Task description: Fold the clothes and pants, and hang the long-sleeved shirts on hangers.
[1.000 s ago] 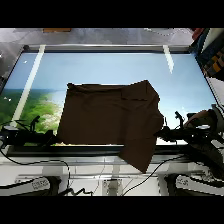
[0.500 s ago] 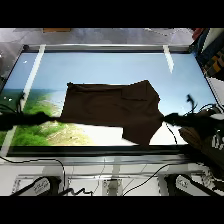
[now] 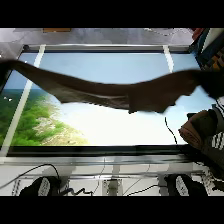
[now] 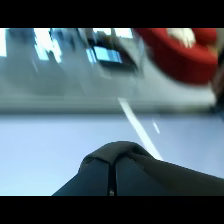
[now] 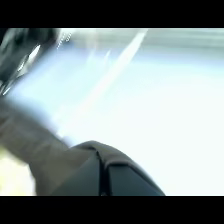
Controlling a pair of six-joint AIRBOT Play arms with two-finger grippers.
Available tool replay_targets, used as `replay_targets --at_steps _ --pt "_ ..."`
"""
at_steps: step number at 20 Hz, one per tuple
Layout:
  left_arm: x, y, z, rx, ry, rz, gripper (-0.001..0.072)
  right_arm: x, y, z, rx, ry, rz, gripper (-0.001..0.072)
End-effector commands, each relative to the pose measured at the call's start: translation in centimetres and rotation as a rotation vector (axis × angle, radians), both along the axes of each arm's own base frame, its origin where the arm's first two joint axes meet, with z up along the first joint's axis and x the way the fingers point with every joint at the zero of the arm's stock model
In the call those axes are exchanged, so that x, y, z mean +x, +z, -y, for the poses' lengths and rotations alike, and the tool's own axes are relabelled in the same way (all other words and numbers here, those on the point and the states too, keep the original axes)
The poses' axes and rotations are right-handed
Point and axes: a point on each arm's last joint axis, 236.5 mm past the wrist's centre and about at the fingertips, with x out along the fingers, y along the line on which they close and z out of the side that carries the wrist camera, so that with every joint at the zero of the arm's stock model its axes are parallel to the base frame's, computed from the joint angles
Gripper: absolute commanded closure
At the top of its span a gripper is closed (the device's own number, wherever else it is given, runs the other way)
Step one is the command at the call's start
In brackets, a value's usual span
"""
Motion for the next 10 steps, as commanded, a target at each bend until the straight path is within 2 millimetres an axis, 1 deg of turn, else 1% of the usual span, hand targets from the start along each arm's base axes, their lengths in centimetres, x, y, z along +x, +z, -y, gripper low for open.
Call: replay_targets --at_steps 1,3,4,5,6,7,8,9,10 --pt "-8.1 11.0 -0.9 0.037 0.237 0.411 0.0695 -7.6 10.7 -2.1 -0.047 -0.076 0.352 0.0699" --pt "-13.0 14.8 -1.7 0.081 0.379 0.596 0.0695 -10.6 13.0 -3.3 -0.077 -0.073 0.44 0.0699" --pt "-14.8 16.0 -2.1 0.088 0.434 0.657 0.0695 -11.4 13.8 -3.6 -0.082 -0.078 0.47 0.0699" --pt "-16.1 16.7 -2.6 0.089 0.474 0.698 0.0695 -11.8 14.5 -3.6 -0.083 -0.084 0.492 0.0699" --pt "-16.3 16.9 -2.7 0.087 0.484 0.706 0.0695 -11.7 14.8 -3.3 -0.076 -0.097 0.503 0.0699" --pt "-15.7 16.6 -2.8 0.088 0.478 0.691 0.0695 -11.0 14.9 -2.8 -0.072 -0.113 0.499 0.0699" --pt "-14.5 16.1 -2.9 0.09 0.461 0.66 0.0695 -9.9 14.8 -1.9 -0.07 -0.137 0.487 0.0699" --pt "-12.8 15.2 -3.2 0.092 0.437 0.615 0.0695 -8.2 14.3 -1.0 -0.068 -0.153 0.459 0.0699" --pt "-10.3 13.8 -3.4 0.096 0.399 0.547 0.0695 -6.1 13.4 0.0 -0.063 -0.161 0.411 0.0699"
